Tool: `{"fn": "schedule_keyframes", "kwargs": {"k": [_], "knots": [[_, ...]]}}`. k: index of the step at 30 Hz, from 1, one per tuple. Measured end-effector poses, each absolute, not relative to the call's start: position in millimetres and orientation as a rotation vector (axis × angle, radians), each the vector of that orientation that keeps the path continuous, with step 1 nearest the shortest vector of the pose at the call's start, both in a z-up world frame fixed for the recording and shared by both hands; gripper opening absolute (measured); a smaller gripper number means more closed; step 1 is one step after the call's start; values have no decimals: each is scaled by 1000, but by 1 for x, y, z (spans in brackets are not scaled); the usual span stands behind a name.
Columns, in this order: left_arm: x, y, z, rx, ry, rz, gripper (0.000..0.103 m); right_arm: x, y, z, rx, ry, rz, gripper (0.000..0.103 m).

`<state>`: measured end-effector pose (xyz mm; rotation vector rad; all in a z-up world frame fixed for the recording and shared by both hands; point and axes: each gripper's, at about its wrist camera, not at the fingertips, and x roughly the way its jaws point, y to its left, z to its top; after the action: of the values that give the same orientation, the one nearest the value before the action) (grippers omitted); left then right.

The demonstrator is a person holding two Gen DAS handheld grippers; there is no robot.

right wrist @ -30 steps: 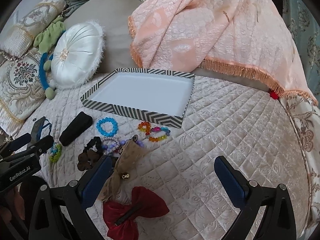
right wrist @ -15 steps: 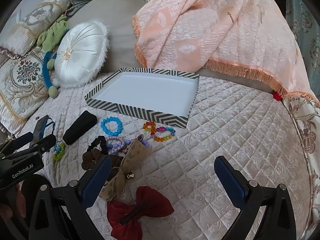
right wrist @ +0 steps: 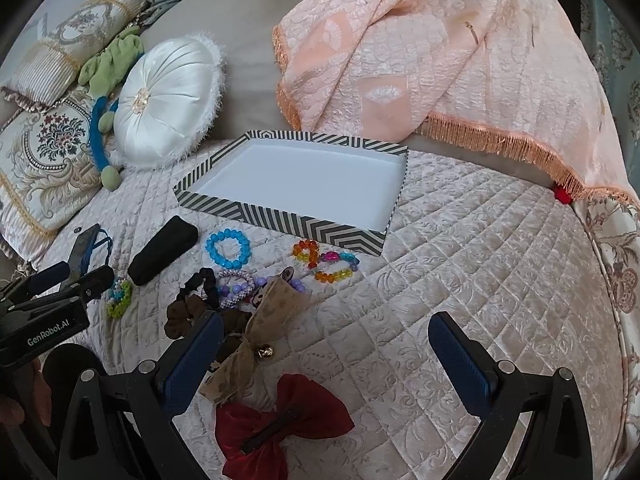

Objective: Organize jewelry
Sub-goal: 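Grasp the black glasses case with left tool while right tool grasps blue bead bracelet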

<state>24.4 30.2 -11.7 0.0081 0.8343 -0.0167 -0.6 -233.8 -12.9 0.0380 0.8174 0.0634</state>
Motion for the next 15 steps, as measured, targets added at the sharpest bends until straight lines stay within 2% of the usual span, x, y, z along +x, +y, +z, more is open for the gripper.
{"fn": "schedule_keyframes", "kwargs": {"k": [6,13,15], "knots": [[37,54,-13,-56,875,-39,84,5,-239,-13,44,815,80,101],[60,63,-17,-96,935,-68,84,36,-227,-10,51,834,216,84],[66,60,-20,-77,944,-78,84,50,-219,-15,46,854,246,82]]}}
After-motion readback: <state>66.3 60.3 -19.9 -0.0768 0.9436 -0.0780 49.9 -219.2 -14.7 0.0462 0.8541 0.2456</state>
